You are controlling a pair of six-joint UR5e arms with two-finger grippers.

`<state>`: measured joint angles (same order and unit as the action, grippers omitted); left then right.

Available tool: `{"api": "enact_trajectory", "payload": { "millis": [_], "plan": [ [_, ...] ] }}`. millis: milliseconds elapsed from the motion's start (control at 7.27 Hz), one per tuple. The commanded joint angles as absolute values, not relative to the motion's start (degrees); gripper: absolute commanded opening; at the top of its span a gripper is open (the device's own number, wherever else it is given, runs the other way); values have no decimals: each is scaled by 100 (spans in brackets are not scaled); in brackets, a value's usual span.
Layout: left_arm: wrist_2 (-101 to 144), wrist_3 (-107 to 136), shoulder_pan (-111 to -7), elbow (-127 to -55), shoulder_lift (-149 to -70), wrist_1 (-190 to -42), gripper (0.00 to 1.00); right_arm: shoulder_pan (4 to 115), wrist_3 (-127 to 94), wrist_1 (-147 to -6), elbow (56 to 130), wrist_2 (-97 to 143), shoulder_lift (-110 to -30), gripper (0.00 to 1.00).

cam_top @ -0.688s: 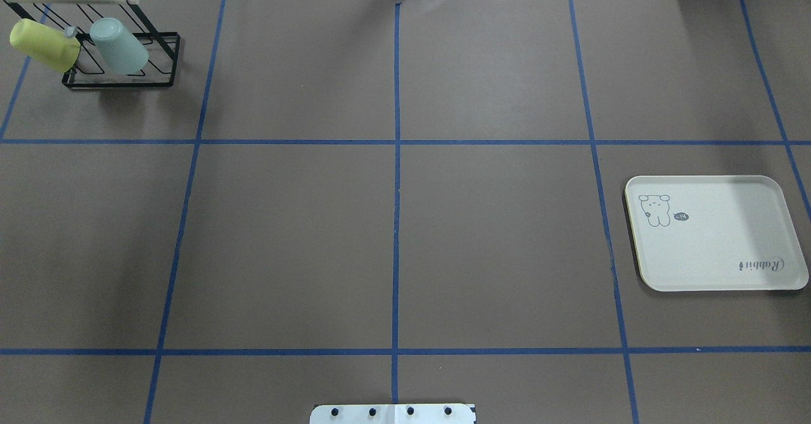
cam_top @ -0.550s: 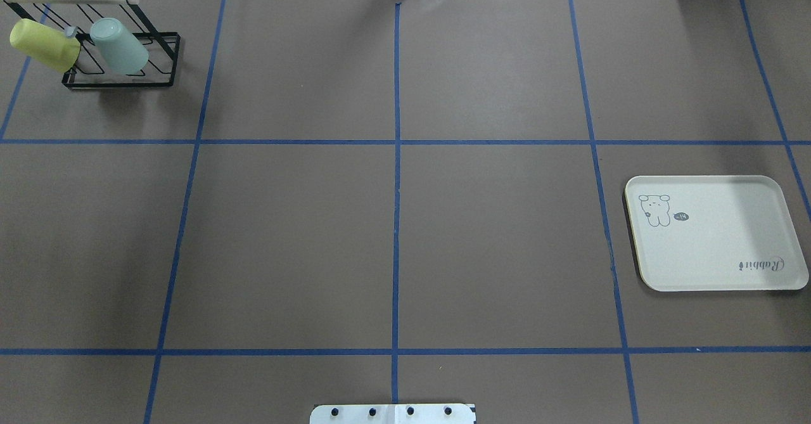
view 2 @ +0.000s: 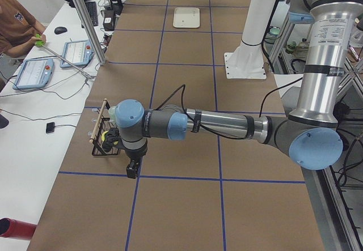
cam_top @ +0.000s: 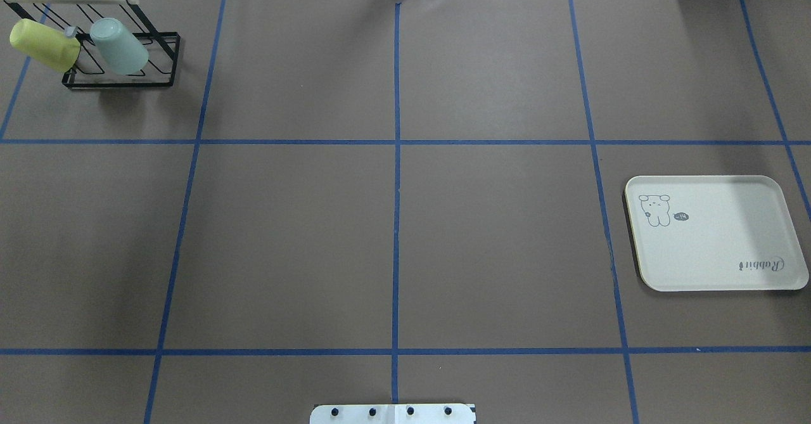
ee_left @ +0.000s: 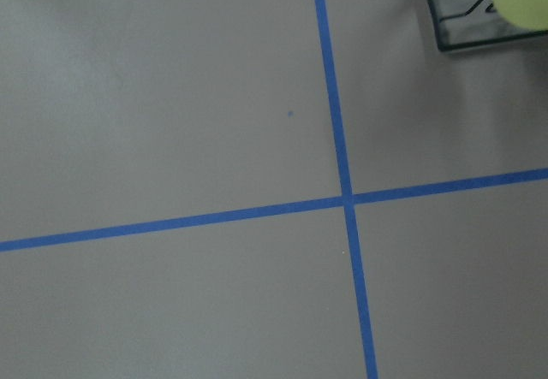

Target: Left arm grabs green cup and hands to right arm on tray

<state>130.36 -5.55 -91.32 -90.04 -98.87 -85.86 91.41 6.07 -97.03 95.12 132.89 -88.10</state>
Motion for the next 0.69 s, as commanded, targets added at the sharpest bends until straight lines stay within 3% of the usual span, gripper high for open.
{"api": "enact_trajectory", "payload": {
  "millis": [0, 275, 550],
  "plan": [
    [13025, -554, -9106, -9052, -11017, -7327, 100, 9141, 606, -9703, 9519, 13289, -8780, 100],
    [13087, 177, -8529, -9455, -11197, -7391, 100, 9141, 606, -9703, 9536, 13342, -8771, 100],
    [13052, 1924, -7842, -9422, -11136, -9061, 100, 9141, 606, -9712, 9527, 13324, -8728, 100]
  ]
}}
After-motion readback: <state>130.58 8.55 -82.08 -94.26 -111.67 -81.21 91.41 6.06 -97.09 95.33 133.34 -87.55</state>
